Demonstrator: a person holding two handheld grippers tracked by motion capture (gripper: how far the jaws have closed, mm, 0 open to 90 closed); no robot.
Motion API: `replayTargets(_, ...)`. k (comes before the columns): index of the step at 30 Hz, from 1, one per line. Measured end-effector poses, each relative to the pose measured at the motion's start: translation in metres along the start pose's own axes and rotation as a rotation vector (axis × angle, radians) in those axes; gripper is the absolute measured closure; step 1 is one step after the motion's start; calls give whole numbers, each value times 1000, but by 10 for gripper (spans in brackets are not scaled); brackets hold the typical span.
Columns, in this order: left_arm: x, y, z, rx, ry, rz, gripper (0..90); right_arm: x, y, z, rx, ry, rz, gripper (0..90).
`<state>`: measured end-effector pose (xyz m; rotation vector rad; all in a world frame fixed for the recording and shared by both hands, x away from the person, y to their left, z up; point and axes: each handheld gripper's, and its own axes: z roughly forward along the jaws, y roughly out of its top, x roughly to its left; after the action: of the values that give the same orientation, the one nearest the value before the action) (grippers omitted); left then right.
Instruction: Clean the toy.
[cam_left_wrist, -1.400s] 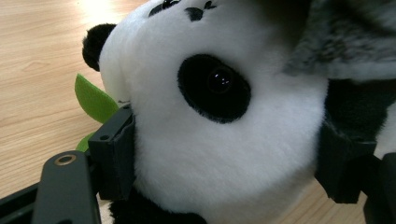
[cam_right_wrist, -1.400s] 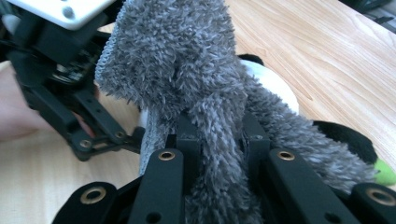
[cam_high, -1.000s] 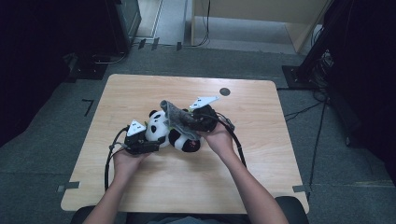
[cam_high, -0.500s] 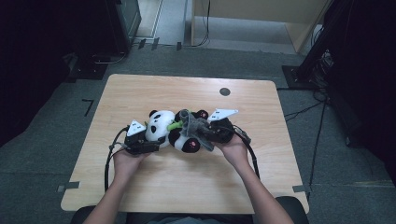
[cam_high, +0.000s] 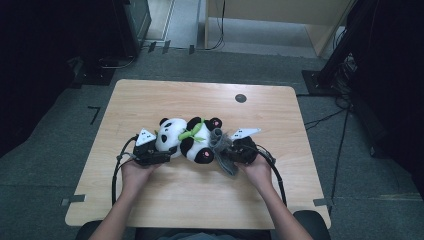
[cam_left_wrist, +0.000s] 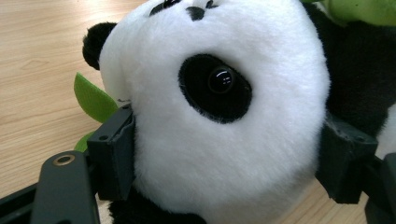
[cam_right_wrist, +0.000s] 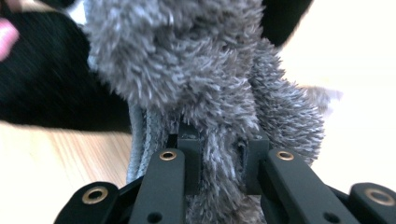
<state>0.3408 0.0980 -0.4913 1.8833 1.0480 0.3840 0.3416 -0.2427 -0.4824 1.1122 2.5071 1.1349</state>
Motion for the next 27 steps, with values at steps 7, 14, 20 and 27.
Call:
replayTargets(7,1,0,0,-6,-3,0,202,-1,2,-12,-10,-4,4,762)
replayTargets(14,0,0,0,-4,0,2,200,6,25,-35,-97,1,-20,763)
replayTargets(20,0,0,0,-9,-1,-9,184,15,53,-43,-146,24,-50,762)
replayTargets(27,0,0,0,-10,0,-7,183,27,85,-25,-161,59,-72,748)
